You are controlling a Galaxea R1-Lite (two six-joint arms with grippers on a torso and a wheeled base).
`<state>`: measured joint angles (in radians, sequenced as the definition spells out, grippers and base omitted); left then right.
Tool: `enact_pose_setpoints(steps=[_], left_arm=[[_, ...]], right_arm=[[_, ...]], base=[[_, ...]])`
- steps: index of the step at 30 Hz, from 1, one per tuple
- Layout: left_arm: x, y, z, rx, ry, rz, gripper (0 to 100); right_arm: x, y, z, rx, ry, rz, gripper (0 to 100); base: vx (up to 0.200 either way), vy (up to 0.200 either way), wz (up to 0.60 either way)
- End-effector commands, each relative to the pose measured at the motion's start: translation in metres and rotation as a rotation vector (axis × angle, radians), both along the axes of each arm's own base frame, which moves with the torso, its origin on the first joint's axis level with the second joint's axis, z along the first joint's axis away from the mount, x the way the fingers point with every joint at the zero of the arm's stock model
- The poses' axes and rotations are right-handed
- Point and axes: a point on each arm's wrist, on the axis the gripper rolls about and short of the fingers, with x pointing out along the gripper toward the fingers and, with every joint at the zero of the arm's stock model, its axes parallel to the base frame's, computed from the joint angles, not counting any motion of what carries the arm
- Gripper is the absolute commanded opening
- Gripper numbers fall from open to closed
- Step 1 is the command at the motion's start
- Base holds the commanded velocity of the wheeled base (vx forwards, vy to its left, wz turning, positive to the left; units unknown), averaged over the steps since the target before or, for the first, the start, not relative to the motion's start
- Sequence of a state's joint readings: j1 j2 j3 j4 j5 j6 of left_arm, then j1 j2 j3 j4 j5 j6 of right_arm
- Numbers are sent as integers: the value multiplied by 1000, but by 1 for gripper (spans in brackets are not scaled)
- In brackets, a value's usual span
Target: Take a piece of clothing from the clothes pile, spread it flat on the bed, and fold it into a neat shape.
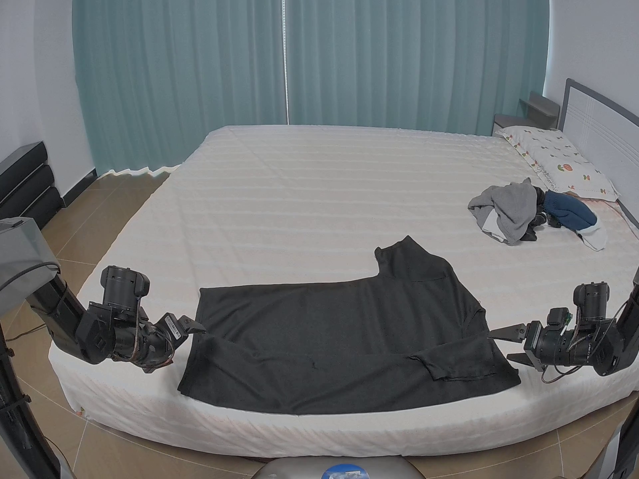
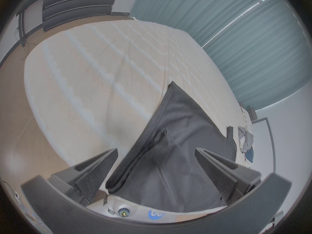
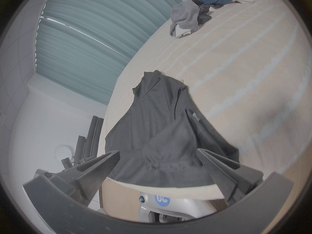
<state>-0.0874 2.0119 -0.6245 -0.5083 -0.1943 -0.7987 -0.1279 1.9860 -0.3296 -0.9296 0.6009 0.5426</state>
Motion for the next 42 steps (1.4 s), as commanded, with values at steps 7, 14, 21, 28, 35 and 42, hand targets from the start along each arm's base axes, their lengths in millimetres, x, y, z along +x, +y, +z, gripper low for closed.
enact_pose_setpoints(steps=[7,14,21,28,35,42], left_arm=[[13,12,-9,-6,-89,-213,100],[13,11,-27,43,-80,-335,100],[14,11,-36,52,-76,-387,100],[13,10,-37,53,-71,-393,100],[1,15,-41,46,-31,-379,0],[-14,21,-43,55,-13,-353,0]], right_arm=[[-8,-2,2,9,7,-7,100],[-9,-1,1,13,9,3,100],[-9,2,2,14,8,18,100],[-10,2,2,16,8,18,100],[-9,1,3,17,4,11,100],[-9,0,3,17,2,9,100]], base=[[0,0,0],[0,0,0],[0,0,0],[0,0,0],[0,0,0],[0,0,0]])
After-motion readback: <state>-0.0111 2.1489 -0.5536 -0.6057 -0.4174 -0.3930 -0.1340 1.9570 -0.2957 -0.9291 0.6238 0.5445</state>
